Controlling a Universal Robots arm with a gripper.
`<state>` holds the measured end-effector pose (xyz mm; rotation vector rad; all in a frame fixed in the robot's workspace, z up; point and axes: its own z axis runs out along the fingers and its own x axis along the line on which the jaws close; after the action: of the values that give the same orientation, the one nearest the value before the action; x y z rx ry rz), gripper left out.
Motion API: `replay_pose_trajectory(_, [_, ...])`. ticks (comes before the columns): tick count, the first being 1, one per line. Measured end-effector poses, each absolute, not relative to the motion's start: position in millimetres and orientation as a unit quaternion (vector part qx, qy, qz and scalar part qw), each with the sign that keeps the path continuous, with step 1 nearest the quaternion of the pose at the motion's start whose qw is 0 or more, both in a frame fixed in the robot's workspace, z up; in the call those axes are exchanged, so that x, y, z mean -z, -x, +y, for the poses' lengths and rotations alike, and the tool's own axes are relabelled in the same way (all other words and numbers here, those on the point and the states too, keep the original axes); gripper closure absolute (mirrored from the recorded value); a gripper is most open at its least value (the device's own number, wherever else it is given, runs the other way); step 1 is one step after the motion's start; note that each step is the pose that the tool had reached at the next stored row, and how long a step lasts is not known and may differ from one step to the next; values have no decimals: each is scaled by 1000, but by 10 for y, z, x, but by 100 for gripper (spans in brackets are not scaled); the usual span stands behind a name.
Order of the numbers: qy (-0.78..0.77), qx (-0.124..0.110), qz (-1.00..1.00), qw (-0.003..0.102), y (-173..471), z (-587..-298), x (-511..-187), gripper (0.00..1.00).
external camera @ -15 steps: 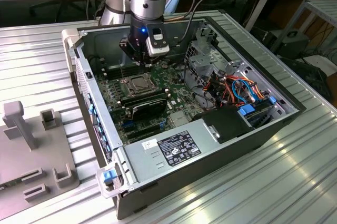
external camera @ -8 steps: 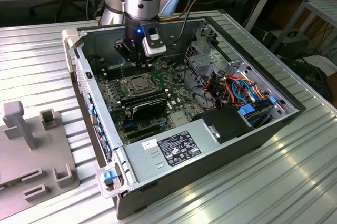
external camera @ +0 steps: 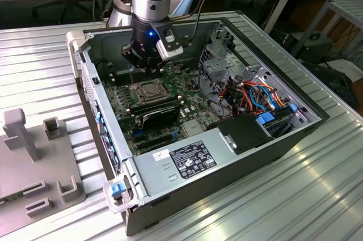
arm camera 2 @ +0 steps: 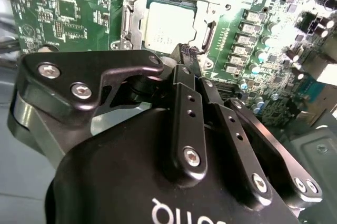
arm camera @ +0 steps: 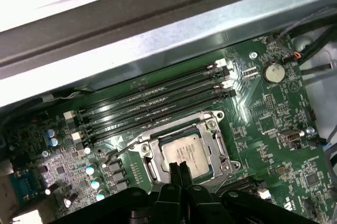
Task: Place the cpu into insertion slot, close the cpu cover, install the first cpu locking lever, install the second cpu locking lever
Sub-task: 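Install the first cpu locking lever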
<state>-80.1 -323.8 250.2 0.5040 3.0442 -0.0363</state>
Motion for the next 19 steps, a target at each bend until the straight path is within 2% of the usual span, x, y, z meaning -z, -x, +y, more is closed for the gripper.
replay_pose_trajectory(7, [-160, 12, 987, 28, 873, -3235, -2505, 89])
replay_pose_trajectory(19, [-58, 10, 998, 29, 900, -3224, -2556, 89])
